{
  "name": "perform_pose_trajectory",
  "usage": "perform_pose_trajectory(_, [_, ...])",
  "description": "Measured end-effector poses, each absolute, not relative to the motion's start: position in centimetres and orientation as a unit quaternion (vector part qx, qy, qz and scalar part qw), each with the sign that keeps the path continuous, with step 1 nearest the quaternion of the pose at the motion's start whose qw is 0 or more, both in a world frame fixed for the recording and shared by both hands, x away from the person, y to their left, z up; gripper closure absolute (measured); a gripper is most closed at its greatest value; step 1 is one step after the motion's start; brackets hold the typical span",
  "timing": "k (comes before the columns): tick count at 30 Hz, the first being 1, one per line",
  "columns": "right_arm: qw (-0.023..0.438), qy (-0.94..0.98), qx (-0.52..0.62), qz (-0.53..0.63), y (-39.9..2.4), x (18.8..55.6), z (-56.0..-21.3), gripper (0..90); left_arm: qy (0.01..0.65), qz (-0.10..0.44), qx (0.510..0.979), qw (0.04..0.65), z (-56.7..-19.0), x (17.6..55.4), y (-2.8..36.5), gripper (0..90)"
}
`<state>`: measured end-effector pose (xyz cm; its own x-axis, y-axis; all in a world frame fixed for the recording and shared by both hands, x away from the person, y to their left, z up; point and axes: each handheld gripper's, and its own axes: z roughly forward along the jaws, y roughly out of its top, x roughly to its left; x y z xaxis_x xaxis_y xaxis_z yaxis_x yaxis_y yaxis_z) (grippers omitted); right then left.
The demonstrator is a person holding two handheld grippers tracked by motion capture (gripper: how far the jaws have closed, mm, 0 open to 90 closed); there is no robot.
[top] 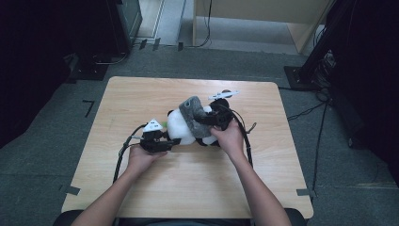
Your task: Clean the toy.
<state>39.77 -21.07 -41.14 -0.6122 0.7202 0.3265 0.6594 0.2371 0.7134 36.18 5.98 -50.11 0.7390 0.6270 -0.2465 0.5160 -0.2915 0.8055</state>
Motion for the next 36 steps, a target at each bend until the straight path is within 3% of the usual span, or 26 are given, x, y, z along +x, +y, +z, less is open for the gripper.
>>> perform_pose_trajectory(28, [0.011, 0.712, 0.521, 0.471, -30.9, 39.3, -41.4, 71.6, 0.361, 0.037, 0.804, 0.471, -49.8, 36.7, 6.1, 47.8])
perform_pose_trajectory(36, [0.025, 0.698, 0.558, 0.448, -33.2, 39.2, -41.9, 73.7, 0.361, 0.033, 0.805, 0.470, -49.8, 36.8, 6.2, 47.8])
